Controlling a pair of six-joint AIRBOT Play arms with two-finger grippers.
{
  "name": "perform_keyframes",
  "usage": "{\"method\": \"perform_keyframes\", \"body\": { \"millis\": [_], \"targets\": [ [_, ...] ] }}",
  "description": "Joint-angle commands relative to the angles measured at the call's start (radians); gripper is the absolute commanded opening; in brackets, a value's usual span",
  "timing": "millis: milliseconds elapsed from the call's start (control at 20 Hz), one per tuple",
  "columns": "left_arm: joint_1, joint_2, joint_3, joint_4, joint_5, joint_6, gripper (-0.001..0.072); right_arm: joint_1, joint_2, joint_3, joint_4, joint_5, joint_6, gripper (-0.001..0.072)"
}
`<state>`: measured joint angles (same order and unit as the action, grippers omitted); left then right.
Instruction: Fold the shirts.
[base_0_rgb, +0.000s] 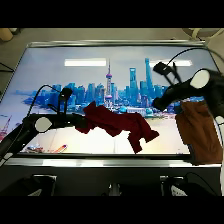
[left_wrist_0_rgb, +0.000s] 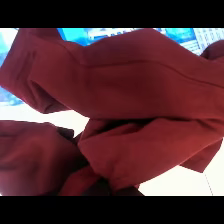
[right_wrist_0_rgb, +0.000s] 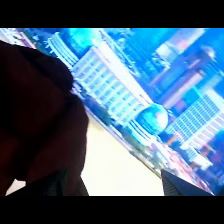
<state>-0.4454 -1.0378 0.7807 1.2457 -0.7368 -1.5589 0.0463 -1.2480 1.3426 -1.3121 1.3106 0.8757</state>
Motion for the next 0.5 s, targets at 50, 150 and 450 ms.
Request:
{"method": "perform_keyframes", "body": {
  "millis": [50,150,450],
  "targets": [
    [0.032,-0.002,0.009,0.003,-0.038,0.018,0.0024,-0.224,0.005,-0.004,0.129,0.273,0.051,0.0616],
    [0.032,-0.002,0.009,0.003,-0.037,0.018,0.0024,-0.293,0.060,-0.214,0.234,0.279,0.051,0.0615],
    [0.032,-0.002,0.009,0.003,-0.038,0.018,0.0025,-0.157,0.253,-0.848,0.415,-0.004,0.017,0.0599]
  ]
}}
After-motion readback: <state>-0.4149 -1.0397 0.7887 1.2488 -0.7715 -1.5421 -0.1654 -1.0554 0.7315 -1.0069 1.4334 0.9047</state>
